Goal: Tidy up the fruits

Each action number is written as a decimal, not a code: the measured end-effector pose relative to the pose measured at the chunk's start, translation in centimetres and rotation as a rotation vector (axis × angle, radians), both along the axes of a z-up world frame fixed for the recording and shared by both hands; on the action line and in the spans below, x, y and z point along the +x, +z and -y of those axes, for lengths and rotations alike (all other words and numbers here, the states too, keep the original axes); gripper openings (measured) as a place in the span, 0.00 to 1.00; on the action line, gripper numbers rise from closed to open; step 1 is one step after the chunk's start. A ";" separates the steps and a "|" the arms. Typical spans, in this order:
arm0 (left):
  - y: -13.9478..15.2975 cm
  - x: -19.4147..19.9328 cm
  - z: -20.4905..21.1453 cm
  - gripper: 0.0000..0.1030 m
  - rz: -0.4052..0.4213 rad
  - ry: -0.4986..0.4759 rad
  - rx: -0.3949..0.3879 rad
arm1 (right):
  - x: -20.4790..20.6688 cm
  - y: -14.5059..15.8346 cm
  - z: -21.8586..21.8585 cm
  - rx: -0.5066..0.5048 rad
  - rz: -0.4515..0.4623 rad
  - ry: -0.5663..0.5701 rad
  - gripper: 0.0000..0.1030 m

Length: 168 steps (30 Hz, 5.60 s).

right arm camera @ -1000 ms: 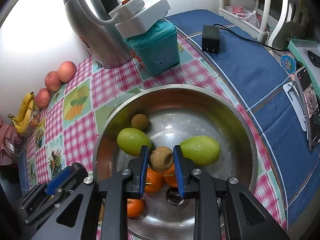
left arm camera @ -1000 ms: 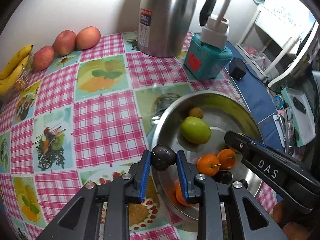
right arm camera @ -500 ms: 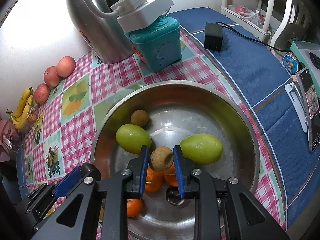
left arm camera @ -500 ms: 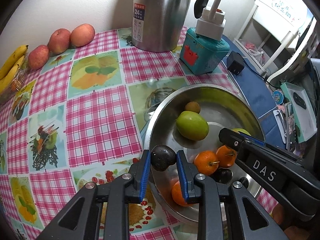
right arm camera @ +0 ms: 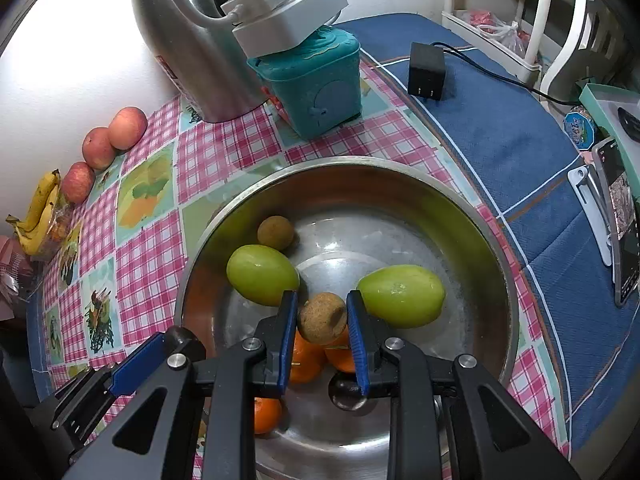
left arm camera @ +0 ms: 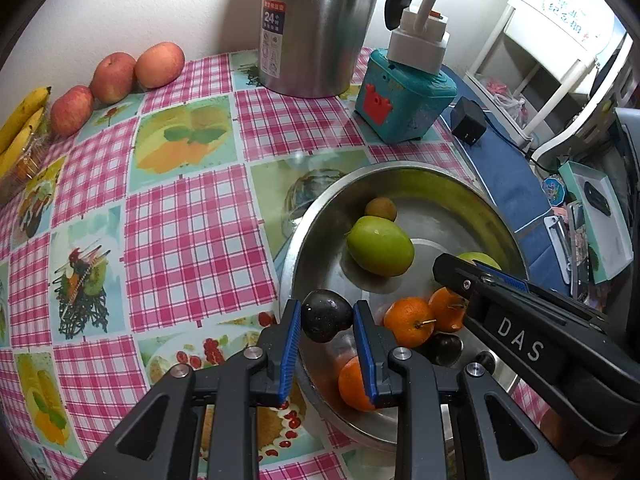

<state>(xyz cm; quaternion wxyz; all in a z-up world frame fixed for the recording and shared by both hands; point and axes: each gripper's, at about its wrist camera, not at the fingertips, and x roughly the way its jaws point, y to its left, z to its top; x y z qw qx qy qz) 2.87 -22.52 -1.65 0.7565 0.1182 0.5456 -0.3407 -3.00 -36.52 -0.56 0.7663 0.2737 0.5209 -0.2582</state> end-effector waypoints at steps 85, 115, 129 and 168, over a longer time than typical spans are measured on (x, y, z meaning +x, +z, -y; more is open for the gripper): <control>2.2 1.4 -10.4 1.00 0.332 0.352 0.216 | 0.0 1.3 -6.4 -0.140 0.004 0.195 0.91; 3.4 -6.7 -18.1 1.00 0.217 0.378 0.288 | -8.1 2.7 -12.6 -0.195 -0.031 0.249 0.91; 3.3 -6.7 -19.0 1.00 0.155 0.400 0.236 | -8.2 3.0 -12.8 -0.207 -0.028 0.247 0.91; 3.8 -7.0 -18.7 1.00 0.154 0.386 0.214 | -8.2 2.8 -13.1 -0.197 -0.042 0.247 0.91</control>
